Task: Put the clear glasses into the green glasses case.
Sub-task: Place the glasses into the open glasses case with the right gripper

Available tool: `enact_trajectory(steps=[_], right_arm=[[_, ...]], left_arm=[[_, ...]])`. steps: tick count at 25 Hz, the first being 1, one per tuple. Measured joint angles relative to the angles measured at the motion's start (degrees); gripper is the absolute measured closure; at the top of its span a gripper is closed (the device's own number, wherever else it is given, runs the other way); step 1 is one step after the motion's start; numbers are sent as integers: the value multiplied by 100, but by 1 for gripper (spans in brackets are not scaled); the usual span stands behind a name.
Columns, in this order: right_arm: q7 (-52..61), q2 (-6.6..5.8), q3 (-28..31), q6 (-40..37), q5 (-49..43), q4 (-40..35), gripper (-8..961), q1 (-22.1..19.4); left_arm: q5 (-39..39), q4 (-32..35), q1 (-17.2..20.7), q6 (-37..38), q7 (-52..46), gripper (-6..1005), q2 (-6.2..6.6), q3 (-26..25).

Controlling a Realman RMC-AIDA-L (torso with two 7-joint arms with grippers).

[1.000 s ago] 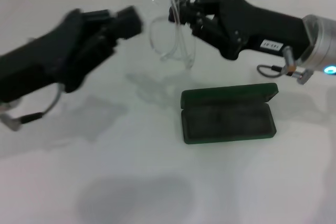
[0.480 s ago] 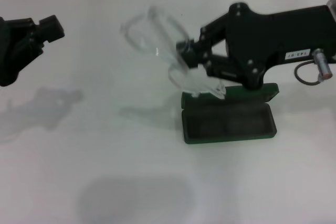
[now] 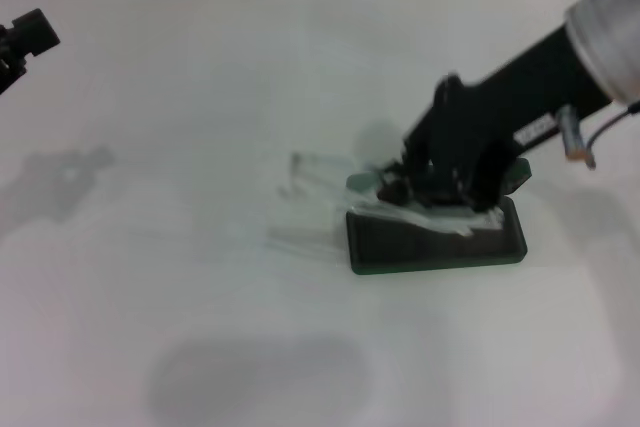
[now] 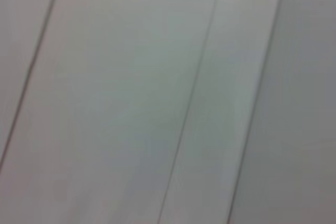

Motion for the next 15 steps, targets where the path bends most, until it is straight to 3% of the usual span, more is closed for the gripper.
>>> enact_trajectory(steps=[8,15], right_arm=[[150,68,-1638,600,-1204,662,879,461],[297,79,-2526,991,-1804,705,879,625]], left_arm=[[41,2,136,-177,57,935,-150,-13],[50,-52,130,-189,101,932,-248,-17]])
